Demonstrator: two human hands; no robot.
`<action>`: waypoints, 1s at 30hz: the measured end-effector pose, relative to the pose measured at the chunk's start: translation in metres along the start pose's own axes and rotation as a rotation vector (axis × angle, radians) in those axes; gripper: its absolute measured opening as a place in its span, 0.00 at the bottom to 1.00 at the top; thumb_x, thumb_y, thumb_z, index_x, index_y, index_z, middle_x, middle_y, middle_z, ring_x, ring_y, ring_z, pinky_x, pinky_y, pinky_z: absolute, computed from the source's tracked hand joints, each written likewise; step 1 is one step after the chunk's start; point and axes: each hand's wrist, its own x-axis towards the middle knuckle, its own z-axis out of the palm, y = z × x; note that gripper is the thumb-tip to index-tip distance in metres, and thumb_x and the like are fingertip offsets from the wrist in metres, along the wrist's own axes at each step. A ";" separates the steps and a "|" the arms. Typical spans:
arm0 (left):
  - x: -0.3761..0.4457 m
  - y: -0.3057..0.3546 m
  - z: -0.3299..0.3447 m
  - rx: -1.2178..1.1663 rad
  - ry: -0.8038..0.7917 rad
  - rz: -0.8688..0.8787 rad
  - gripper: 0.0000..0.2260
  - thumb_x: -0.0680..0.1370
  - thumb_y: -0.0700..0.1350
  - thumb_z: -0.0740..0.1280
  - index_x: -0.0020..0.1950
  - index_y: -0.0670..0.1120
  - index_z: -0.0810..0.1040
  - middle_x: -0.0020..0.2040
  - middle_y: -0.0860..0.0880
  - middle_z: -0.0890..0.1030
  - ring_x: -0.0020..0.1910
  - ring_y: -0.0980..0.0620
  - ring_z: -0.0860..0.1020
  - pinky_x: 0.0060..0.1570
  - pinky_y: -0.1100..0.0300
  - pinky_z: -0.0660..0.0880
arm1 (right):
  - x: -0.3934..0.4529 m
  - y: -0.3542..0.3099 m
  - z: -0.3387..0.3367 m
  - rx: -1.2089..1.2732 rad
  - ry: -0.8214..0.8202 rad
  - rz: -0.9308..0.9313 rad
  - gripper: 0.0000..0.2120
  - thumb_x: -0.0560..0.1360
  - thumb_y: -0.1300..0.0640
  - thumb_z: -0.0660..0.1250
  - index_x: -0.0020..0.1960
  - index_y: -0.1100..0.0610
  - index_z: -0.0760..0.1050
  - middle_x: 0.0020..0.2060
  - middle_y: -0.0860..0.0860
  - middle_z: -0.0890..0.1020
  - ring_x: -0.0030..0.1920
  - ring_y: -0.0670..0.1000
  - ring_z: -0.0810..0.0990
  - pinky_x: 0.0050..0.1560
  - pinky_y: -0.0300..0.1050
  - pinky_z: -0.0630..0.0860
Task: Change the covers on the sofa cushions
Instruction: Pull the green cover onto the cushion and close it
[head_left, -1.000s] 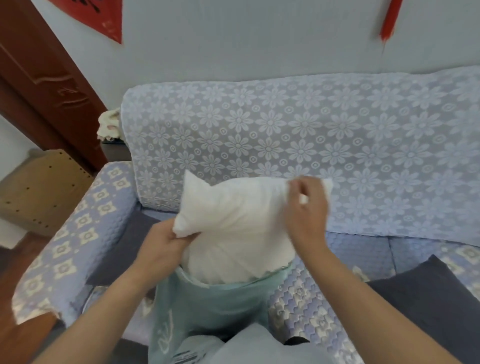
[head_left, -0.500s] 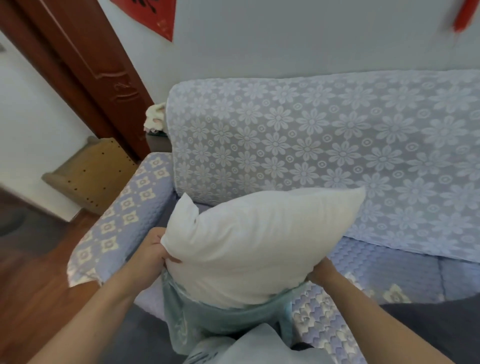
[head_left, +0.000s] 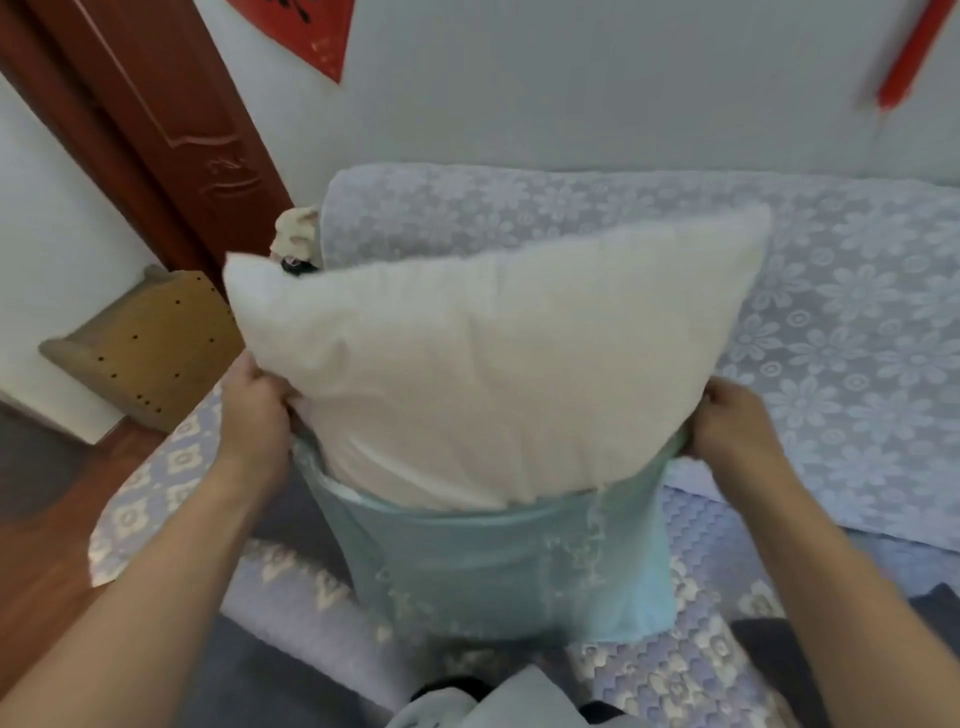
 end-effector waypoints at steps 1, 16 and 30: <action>0.012 0.010 0.011 -0.028 0.005 0.021 0.15 0.74 0.34 0.57 0.37 0.50 0.77 0.32 0.59 0.80 0.34 0.59 0.78 0.38 0.64 0.75 | 0.005 -0.023 -0.013 0.017 0.029 -0.022 0.11 0.78 0.64 0.59 0.45 0.63 0.80 0.38 0.63 0.83 0.36 0.59 0.81 0.33 0.53 0.82; 0.078 0.002 0.162 0.031 0.091 -0.139 0.04 0.76 0.44 0.68 0.42 0.45 0.78 0.38 0.47 0.79 0.37 0.48 0.78 0.35 0.59 0.72 | 0.023 -0.005 -0.138 0.435 0.391 0.165 0.12 0.70 0.73 0.53 0.38 0.60 0.70 0.27 0.57 0.72 0.31 0.53 0.69 0.26 0.40 0.74; 0.049 0.036 0.184 -0.151 -0.097 -0.156 0.09 0.76 0.36 0.63 0.39 0.46 0.77 0.30 0.50 0.79 0.28 0.54 0.76 0.30 0.63 0.74 | -0.029 -0.037 -0.150 0.699 0.353 0.237 0.15 0.73 0.72 0.53 0.32 0.56 0.65 0.18 0.49 0.66 0.18 0.47 0.59 0.25 0.36 0.67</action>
